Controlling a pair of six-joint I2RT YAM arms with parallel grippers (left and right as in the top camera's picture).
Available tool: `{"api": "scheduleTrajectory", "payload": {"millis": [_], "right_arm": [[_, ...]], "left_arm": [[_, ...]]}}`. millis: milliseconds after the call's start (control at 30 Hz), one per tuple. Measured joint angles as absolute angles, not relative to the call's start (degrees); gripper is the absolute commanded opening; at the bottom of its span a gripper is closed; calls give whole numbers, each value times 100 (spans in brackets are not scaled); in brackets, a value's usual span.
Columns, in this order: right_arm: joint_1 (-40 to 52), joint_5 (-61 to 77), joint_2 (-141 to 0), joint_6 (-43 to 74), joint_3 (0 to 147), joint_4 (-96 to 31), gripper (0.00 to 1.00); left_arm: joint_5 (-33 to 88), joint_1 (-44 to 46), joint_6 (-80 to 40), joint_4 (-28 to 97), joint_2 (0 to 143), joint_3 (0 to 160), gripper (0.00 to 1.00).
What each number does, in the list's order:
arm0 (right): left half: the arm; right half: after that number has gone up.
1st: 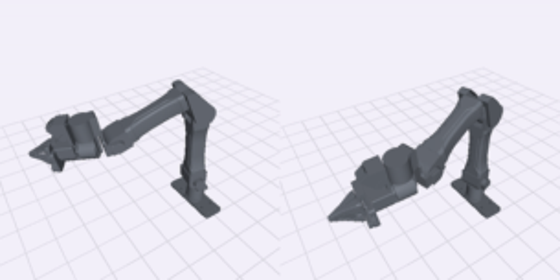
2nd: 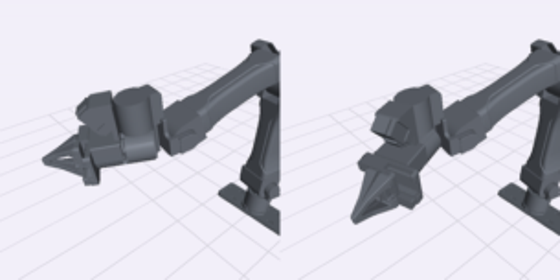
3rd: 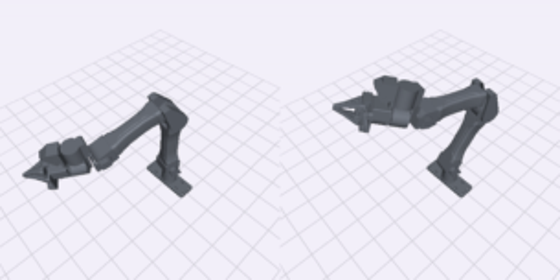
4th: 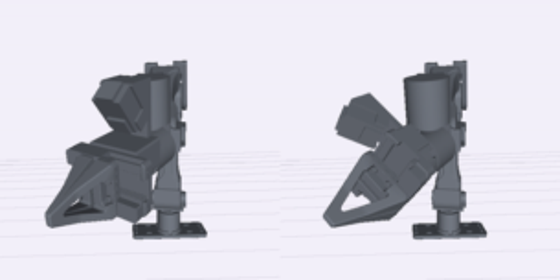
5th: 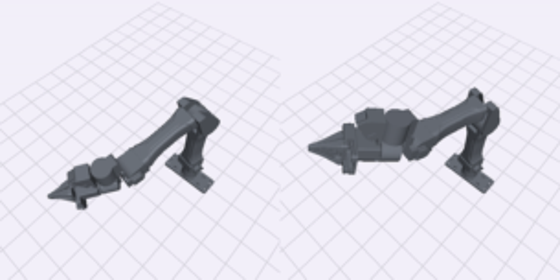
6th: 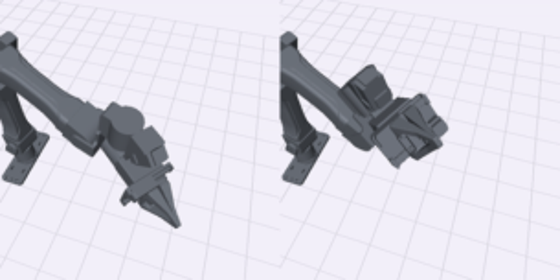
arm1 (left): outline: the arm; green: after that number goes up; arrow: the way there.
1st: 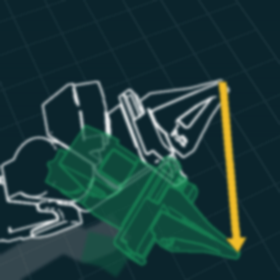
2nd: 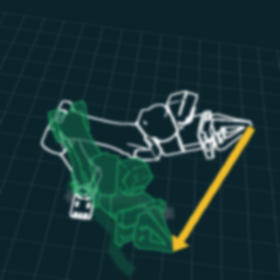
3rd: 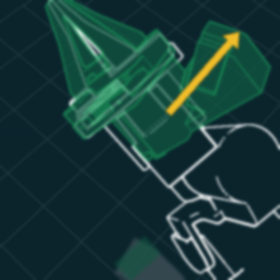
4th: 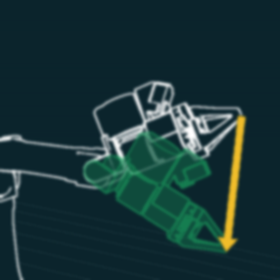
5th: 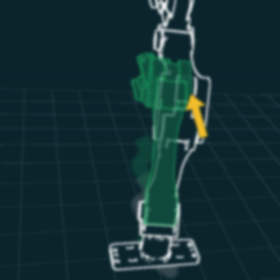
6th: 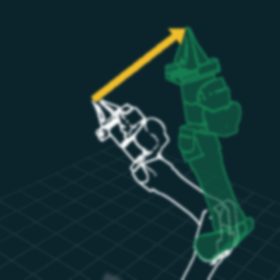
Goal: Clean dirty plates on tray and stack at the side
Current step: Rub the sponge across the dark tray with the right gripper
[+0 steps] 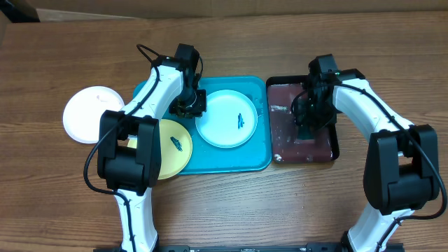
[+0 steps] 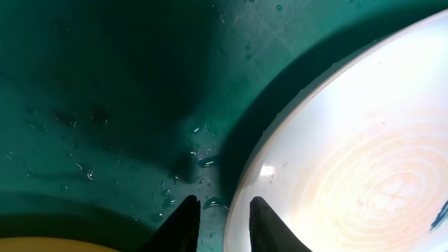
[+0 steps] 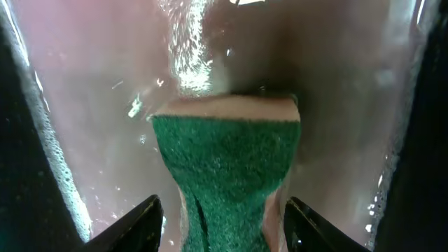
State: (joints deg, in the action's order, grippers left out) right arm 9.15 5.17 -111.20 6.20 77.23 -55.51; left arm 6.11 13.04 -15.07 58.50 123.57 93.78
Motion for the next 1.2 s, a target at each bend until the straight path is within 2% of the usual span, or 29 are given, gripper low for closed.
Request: {"api": "scheduleTrajectory", "payload": {"millis": [433, 667, 767, 1133, 1200], "right_arm": [[1127, 510, -11120, 617, 7607, -5465, 51], [1498, -183, -11120, 895, 7566, -5468, 51], [1575, -329, -11120, 950, 7557, -5461, 48], [1579, -447, -11120, 1055, 7540, -5448, 46], [1579, -447, -11120, 1055, 7507, -5389, 43]], "left_arm": [[611, 1304, -1507, 5848, 12357, 9378, 26], [611, 1304, -1507, 5850, 12357, 9378, 26], [611, 1304, -1507, 5850, 12357, 9378, 26], [611, 1304, -1507, 5850, 12357, 9378, 26], [611, 1304, -1507, 5848, 12357, 9378, 26]]}}
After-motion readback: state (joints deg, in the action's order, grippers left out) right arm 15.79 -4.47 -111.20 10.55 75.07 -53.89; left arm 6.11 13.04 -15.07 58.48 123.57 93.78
